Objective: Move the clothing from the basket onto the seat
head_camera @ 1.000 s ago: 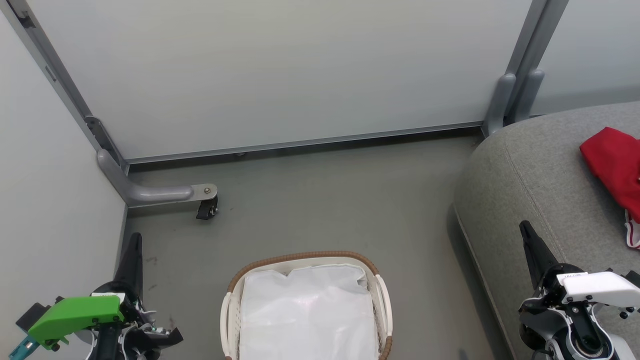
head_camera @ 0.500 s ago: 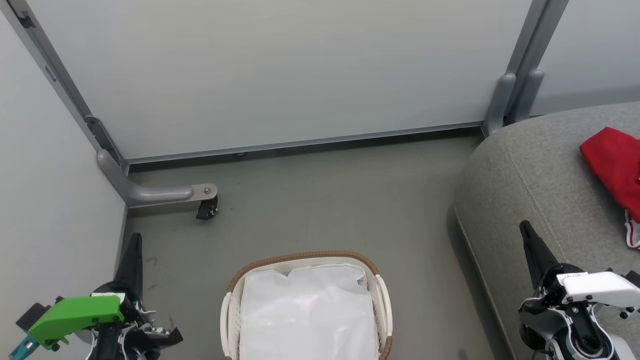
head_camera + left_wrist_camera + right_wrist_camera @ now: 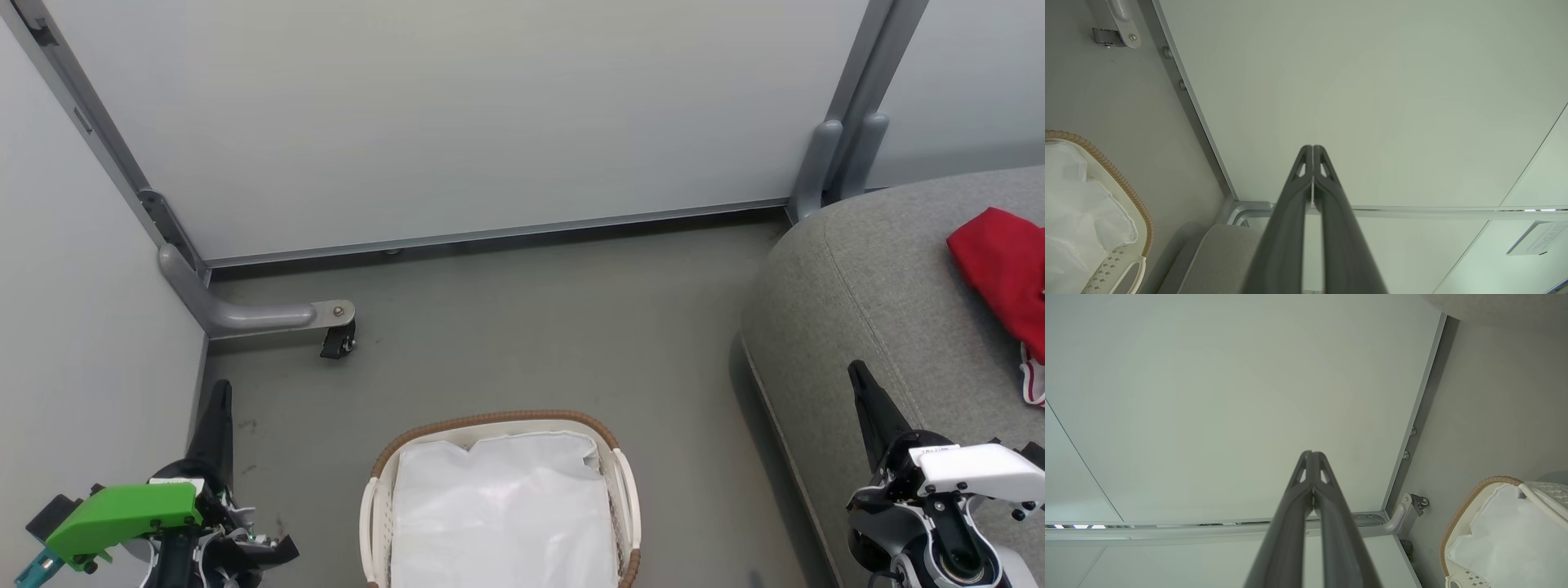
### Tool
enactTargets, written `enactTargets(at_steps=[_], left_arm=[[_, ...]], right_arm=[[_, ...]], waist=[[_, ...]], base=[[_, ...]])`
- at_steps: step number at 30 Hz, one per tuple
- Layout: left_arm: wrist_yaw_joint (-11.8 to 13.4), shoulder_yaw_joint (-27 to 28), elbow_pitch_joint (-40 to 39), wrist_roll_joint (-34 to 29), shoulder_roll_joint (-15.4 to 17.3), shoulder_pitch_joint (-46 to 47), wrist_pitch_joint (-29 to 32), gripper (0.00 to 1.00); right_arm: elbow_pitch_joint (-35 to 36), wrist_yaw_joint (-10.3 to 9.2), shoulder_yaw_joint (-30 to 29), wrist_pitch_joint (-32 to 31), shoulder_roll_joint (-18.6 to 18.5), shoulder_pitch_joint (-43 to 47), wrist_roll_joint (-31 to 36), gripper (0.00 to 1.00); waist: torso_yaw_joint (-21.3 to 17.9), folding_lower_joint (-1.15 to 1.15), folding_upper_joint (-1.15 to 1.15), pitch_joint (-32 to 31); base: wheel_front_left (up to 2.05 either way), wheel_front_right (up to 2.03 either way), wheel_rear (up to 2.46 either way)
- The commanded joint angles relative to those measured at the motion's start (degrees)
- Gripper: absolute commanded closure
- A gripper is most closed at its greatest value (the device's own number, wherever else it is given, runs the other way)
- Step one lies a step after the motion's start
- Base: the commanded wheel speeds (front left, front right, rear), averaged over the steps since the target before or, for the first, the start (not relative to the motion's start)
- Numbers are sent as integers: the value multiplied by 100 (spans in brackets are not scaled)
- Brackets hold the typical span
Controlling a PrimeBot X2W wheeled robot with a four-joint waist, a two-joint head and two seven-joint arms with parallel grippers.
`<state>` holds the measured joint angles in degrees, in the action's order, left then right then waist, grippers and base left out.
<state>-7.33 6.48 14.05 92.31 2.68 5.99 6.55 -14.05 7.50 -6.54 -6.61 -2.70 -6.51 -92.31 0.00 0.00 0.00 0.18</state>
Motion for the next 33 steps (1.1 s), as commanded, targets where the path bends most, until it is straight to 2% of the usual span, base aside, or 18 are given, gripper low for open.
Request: enactTargets(at_steps=[1, 33], left_arm=[[-29, 14, -8, 19, 38, 53, 18, 100], [-27, 14, -9, 20, 38, 52, 17, 100]], right_arm=[[19, -2, -10, -9, -34, 59, -19, 100], [19, -2, -9, -8, -34, 59, -20, 100]], waist=[[0, 0, 0, 0], [0, 0, 0, 0]], base=[[0, 0, 0], [0, 0, 0]])
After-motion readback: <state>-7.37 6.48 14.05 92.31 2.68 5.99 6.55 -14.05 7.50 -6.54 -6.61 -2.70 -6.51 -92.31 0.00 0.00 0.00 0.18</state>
